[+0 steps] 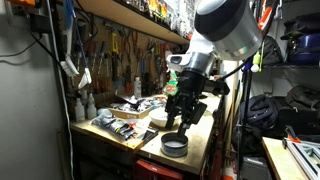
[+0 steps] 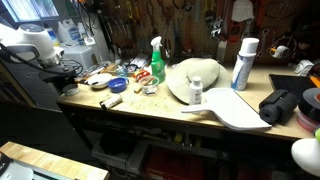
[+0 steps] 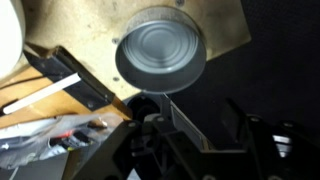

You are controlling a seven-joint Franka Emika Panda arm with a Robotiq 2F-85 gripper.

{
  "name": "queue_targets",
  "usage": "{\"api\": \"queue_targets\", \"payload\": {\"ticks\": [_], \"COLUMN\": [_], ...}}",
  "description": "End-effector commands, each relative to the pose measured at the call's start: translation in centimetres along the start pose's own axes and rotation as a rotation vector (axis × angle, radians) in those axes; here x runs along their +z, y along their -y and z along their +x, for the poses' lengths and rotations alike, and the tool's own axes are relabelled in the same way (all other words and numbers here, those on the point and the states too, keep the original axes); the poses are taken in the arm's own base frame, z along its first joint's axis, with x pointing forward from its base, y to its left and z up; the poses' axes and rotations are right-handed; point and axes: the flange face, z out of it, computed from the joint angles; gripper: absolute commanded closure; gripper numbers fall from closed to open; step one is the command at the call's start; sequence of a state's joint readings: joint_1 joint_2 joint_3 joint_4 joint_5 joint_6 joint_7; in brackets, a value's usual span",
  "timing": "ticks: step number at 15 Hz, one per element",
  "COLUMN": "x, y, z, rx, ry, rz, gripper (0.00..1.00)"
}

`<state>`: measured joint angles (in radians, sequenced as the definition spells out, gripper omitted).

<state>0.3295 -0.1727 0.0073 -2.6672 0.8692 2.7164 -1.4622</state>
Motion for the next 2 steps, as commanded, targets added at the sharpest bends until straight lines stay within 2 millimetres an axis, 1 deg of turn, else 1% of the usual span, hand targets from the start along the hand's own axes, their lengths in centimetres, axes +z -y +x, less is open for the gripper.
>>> {"api": "queue_targets", "payload": {"ticks": [1, 2], "x": [-1.6, -2.9], "y": [0.0, -0.2], "z": [0.5, 0.9], "rx": [-0.01, -0.017], "ry": [-0.046, -0.074], "rz": [0.014, 0.009], "gripper": [0.12, 0.28]}}
